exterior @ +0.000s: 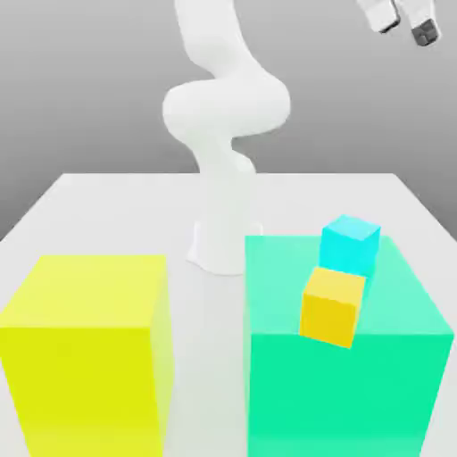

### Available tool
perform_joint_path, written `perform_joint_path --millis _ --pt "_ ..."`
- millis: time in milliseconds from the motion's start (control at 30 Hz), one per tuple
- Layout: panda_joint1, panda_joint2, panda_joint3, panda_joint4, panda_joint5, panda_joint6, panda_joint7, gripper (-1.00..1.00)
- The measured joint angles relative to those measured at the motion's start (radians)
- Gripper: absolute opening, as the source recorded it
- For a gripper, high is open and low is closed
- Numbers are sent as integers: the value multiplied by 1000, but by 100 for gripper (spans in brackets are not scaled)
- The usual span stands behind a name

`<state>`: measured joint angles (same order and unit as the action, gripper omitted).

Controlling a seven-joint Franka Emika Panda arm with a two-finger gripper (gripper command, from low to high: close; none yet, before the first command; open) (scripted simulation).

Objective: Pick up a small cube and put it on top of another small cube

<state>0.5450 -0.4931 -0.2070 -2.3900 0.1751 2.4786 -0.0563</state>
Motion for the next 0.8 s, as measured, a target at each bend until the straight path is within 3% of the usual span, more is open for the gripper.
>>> perform_joint_path --millis 400,800 --pt "274 198 -65 -79 101 107 -548 0" --pt "460 396 -33 -183 145 222 -1079 0"
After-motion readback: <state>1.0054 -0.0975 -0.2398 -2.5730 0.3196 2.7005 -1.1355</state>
